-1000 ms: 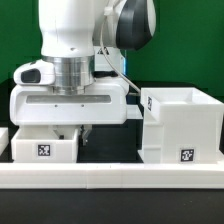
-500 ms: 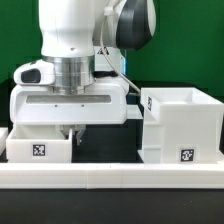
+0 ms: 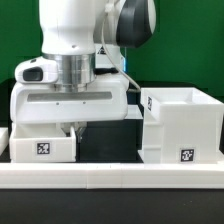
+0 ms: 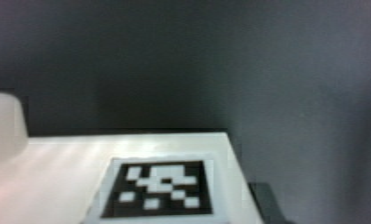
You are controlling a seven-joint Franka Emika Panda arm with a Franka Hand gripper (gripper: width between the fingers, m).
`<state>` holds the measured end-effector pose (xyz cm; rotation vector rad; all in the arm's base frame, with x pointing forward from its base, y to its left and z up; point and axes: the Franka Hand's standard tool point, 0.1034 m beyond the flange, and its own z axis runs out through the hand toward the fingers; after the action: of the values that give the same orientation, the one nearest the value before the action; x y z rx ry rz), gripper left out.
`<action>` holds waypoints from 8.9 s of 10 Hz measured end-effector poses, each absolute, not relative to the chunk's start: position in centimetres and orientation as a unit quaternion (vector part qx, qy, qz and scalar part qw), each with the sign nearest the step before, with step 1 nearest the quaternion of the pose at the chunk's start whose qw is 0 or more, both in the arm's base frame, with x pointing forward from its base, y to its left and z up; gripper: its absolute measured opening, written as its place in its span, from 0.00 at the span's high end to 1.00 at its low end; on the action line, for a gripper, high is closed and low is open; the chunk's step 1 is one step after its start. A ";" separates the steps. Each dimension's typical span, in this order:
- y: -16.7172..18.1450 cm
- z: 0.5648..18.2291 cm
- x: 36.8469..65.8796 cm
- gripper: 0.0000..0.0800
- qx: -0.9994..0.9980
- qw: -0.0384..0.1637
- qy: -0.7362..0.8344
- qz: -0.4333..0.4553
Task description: Assemble drawer
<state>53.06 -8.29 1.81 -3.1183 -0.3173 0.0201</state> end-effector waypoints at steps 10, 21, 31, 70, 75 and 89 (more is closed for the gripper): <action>-6.7 2.9 53.1 0.95 -0.939 0.001 -0.343 0.020; -6.1 2.2 52.6 0.95 -0.787 0.001 -0.615 0.042; -3.8 1.9 53.2 0.95 -0.771 -0.023 -0.636 0.017; -1.6 0.9 53.0 0.95 -0.736 -0.011 -0.677 0.031; -0.9 1.2 53.5 0.95 -0.740 -0.011 -0.672 0.029; 0.0 0.9 53.4 0.95 -0.736 -0.017 -0.676 0.018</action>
Offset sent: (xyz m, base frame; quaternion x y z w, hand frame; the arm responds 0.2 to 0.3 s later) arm 0.0000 0.0000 0.0000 0.0000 0.0000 -0.0650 0.9979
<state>53.43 -0.04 0.91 -2.3379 -2.1485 0.0587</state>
